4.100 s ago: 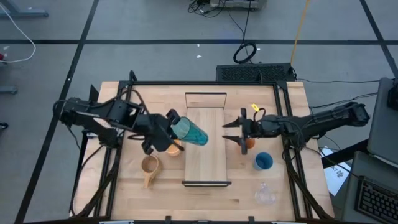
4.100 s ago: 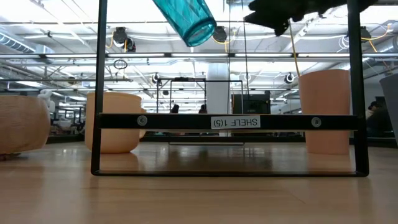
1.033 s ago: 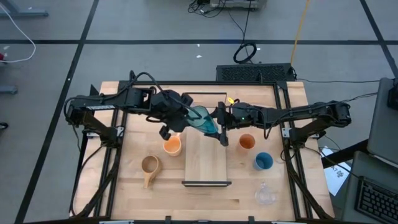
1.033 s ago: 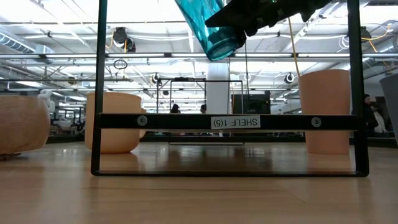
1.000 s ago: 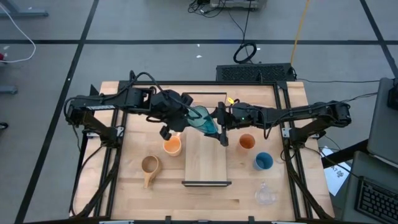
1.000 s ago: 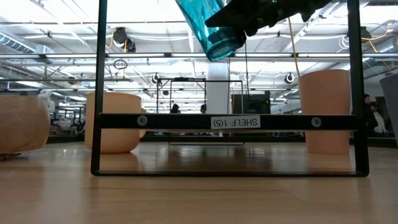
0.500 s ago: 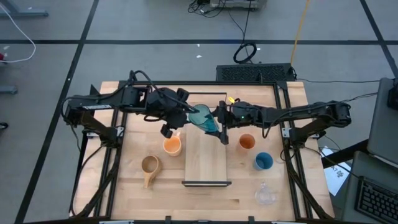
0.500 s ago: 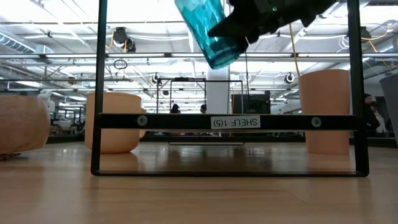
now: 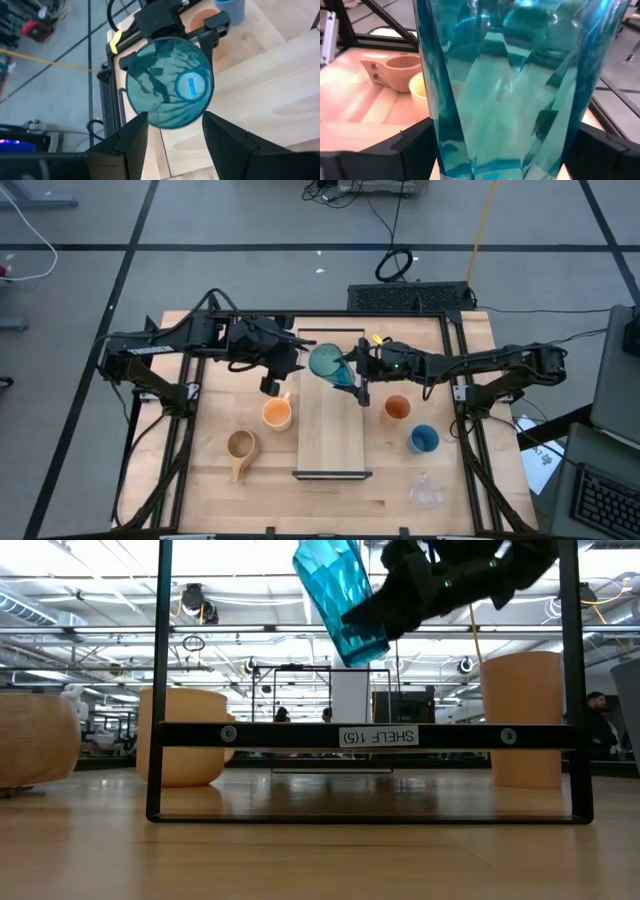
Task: Stack small to large cups/mugs on shelf
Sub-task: Put the light blue cup on the shelf
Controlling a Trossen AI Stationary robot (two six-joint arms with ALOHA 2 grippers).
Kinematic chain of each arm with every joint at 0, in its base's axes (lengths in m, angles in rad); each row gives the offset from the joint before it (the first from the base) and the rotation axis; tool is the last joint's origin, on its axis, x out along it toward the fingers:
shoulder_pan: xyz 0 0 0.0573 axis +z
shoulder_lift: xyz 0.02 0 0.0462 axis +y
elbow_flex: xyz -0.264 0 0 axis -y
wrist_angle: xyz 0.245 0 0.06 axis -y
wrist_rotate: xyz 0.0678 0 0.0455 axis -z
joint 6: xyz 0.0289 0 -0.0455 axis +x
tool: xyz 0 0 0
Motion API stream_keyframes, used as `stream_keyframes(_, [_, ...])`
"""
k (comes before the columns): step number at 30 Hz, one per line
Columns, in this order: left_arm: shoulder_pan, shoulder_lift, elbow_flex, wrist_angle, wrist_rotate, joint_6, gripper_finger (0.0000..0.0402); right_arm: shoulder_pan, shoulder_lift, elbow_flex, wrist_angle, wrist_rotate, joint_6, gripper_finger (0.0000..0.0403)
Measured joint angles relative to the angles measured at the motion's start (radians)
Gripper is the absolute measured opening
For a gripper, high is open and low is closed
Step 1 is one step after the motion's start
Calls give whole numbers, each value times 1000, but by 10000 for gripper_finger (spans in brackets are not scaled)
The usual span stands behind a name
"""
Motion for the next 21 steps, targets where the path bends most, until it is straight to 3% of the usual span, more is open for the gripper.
stream_keyframes(7, [16,-15,-106,65,-23,-28,189,-82,0,-59,84,-35,-44,339])
stream_keyframes(15, [65,-38,-329,387,-62,-40,189,-172,0,-58,118,-210,-66,339])
stream_keyframes(21, [82,-43,-422,532,-119,-83,189,-201,0,-112,189,-211,-56,339])
